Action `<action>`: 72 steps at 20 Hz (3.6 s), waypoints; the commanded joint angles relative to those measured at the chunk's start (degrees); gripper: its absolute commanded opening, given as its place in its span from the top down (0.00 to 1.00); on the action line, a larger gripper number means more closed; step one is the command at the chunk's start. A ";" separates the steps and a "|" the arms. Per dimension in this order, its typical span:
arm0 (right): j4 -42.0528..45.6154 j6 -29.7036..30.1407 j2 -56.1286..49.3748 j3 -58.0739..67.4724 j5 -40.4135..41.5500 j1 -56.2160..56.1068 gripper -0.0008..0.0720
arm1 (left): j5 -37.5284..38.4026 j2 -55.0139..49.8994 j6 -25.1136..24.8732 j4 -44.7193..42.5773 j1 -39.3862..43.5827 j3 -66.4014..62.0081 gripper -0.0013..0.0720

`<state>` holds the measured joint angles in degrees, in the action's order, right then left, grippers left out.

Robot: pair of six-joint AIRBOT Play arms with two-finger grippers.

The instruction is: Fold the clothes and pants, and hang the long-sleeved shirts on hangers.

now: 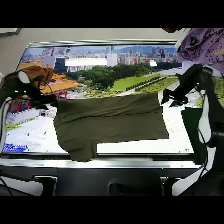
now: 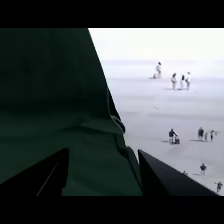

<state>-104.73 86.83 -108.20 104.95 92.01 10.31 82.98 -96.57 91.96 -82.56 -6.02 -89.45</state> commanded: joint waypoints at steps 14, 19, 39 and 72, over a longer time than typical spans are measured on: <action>-12.52 12.85 22.91 -42.07 -12.28 19.71 0.34 | -7.56 43.36 -4.37 27.34 -13.90 64.32 0.17; -13.31 12.87 22.97 -42.10 -12.94 19.71 0.34 | -14.14 42.64 -0.57 27.34 -6.05 65.99 0.17; -10.19 16.35 22.95 -47.21 -10.12 19.71 0.33 | -19.47 37.48 0.81 29.24 3.19 65.92 0.96; -15.02 10.08 51.76 -56.02 -12.70 16.74 0.96 | 0.55 64.06 5.05 18.60 -7.56 58.64 0.96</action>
<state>-119.52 96.38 -57.23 48.90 81.25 29.17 84.64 -32.93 97.49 -64.45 -13.50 -30.68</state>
